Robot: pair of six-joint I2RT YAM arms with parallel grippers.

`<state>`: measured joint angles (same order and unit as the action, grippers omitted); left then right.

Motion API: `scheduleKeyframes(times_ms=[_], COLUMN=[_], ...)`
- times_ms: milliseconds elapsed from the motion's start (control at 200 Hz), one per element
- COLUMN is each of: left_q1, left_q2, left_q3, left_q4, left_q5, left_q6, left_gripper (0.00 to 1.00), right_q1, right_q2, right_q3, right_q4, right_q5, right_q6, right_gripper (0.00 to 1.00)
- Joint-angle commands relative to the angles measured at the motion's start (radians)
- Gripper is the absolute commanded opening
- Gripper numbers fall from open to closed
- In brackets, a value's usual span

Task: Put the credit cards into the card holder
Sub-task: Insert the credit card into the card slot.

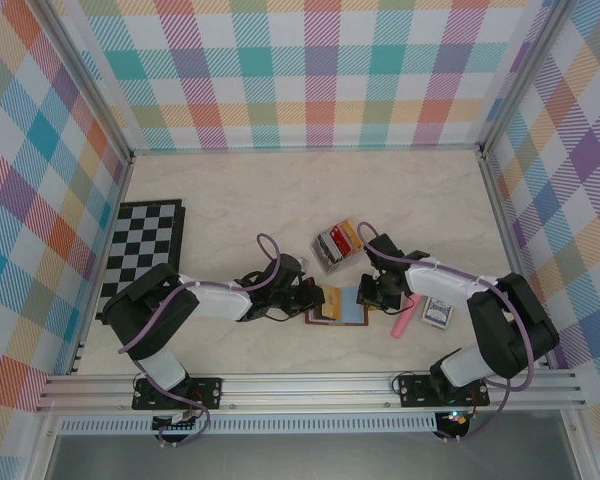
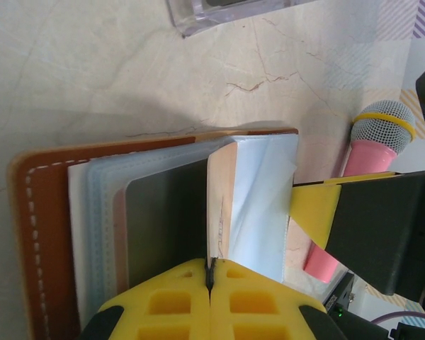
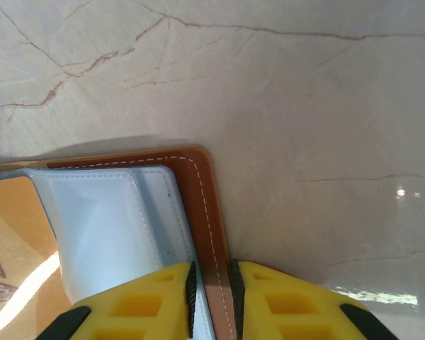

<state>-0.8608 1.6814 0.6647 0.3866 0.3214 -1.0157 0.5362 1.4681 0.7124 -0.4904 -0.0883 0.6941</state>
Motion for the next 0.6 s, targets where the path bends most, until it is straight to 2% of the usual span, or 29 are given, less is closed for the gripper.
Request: scheduleKeyframes(times_ms=[0, 435, 595], left_q1=[-0.027, -0.034, -0.036], left_q2=[0.027, 0.056, 0.060], left_q3=[-0.003, 0.007, 0.027], left_q4=[0.035, 0.032, 0.010], left_q5=[-0.004, 0.028, 0.032], left_q6=[0.015, -0.027, -0.033], left_gripper=[0.00, 0.02, 0.06], right_q1=[-0.002, -0.002, -0.002], right_q2=[0.036, 0.058, 0.061], right_q3=[-0.021, -0.022, -0.021], right_q4=[0.021, 0.034, 0.040], right_q5=[-0.007, -0.012, -0.021], right_q6=[-0.013, -0.008, -0.007], right_gripper=[0.22, 0.20, 0.20])
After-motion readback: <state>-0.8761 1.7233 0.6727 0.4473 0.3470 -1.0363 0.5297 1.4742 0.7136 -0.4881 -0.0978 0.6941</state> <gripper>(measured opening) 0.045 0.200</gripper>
